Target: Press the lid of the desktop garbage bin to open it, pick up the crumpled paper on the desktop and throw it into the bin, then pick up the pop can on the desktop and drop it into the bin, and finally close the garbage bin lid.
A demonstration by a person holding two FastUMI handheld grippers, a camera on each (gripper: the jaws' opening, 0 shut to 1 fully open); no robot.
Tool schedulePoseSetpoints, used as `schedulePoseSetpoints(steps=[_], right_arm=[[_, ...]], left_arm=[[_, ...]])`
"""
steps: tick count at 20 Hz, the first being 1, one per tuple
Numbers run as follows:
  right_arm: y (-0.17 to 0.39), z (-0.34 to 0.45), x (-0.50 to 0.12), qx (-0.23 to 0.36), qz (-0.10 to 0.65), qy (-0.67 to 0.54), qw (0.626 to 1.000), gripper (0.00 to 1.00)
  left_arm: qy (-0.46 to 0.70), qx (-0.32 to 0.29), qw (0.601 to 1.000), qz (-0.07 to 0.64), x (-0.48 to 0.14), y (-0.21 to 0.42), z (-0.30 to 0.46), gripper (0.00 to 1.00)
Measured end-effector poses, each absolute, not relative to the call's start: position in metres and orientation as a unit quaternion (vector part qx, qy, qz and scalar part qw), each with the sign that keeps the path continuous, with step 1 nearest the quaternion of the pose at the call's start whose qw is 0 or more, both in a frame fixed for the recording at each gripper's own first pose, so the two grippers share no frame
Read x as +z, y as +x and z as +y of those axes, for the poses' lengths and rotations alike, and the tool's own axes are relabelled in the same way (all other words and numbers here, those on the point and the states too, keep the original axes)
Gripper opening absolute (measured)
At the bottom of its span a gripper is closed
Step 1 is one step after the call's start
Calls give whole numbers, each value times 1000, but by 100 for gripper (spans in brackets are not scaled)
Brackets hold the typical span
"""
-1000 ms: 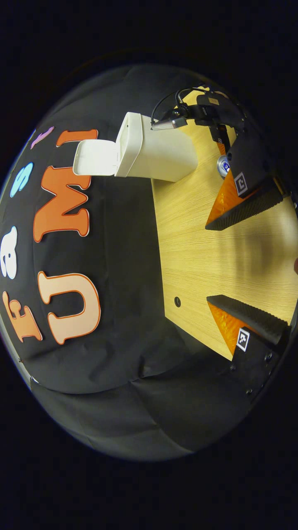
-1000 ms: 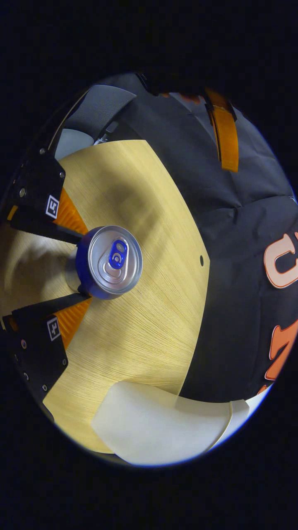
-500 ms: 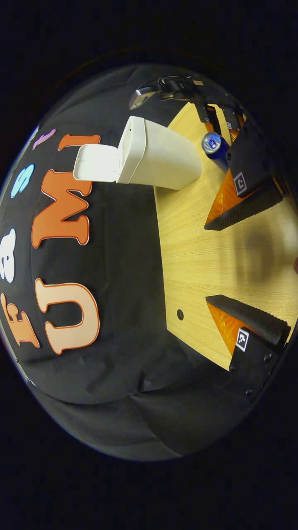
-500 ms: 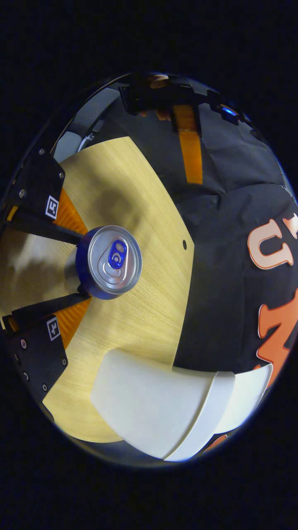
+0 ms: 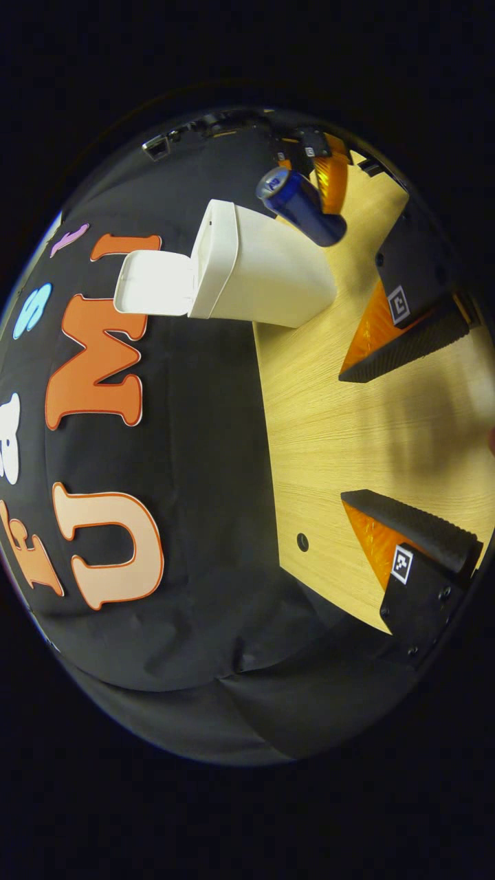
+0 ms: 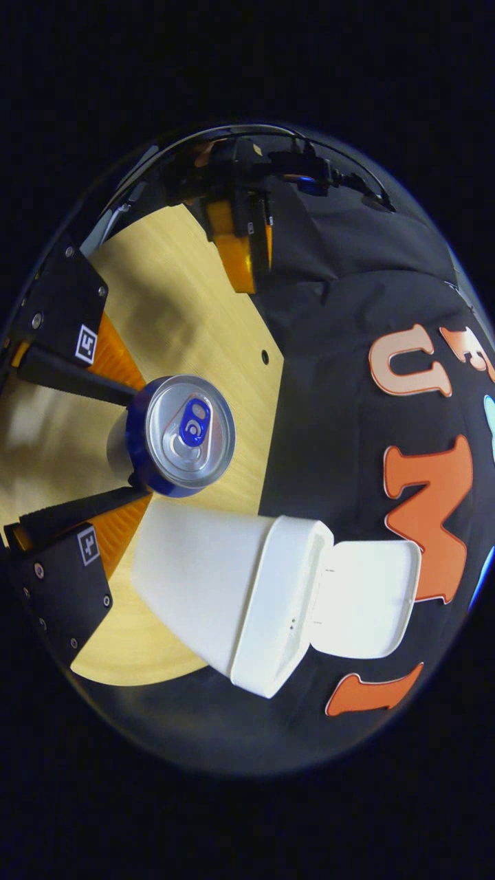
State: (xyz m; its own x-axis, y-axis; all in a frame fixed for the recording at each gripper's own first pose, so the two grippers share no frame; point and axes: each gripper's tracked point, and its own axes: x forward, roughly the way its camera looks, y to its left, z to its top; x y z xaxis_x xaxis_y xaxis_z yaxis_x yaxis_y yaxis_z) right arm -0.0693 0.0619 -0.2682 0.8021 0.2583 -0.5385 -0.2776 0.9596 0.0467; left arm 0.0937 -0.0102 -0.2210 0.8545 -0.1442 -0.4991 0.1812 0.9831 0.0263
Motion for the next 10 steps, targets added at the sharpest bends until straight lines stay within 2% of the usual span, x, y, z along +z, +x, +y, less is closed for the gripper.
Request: schedulePoseSetpoints(steps=[10], right_arm=[[-37,-3,-187,82,220,-17,972,70]], left_arm=[[39,-71,961,266,-231,103,-2,100]])
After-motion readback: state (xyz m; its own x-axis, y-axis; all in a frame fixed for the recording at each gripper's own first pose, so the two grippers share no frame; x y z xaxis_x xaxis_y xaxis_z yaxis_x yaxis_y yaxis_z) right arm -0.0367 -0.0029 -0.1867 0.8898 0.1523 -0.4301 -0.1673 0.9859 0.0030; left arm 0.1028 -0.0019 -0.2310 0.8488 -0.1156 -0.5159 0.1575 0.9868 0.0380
